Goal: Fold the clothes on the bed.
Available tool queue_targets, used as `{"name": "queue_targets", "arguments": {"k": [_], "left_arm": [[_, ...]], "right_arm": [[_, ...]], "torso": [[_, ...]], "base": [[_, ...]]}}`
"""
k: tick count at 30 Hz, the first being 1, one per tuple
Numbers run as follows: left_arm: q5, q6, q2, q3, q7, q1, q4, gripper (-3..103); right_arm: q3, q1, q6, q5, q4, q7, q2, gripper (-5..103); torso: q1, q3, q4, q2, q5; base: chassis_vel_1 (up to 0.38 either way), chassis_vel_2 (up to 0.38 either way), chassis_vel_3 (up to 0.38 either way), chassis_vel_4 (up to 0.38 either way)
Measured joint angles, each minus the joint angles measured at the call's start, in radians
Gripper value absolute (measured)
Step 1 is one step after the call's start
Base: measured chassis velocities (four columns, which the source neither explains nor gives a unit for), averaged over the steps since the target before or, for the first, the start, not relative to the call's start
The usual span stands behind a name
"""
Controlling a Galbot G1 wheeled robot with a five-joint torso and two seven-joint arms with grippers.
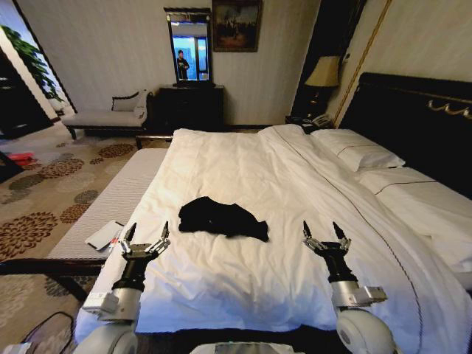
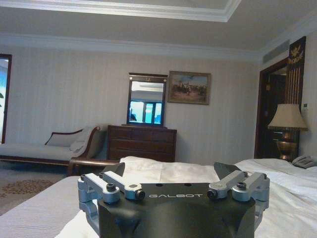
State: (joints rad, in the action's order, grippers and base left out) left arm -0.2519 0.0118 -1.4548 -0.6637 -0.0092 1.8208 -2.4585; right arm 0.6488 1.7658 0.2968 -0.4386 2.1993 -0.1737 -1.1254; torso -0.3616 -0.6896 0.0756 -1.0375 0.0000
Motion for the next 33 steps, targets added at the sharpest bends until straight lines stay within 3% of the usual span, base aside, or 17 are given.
{"name": "queue_targets", "arguments": {"k": [33], "left_arm": [[0.014,-0.024,0.013,-0.007,-0.001,0.029,-0.024,100]], "right_arm": [[0.019,0.050,0.034,0.043,0.034,0.030,-0.046,100]], "torso": [[0.000,0.000,-0.0001,0.000,-0.0001]], "base": [[-0.051,-0.027,0.053,0.032]]}}
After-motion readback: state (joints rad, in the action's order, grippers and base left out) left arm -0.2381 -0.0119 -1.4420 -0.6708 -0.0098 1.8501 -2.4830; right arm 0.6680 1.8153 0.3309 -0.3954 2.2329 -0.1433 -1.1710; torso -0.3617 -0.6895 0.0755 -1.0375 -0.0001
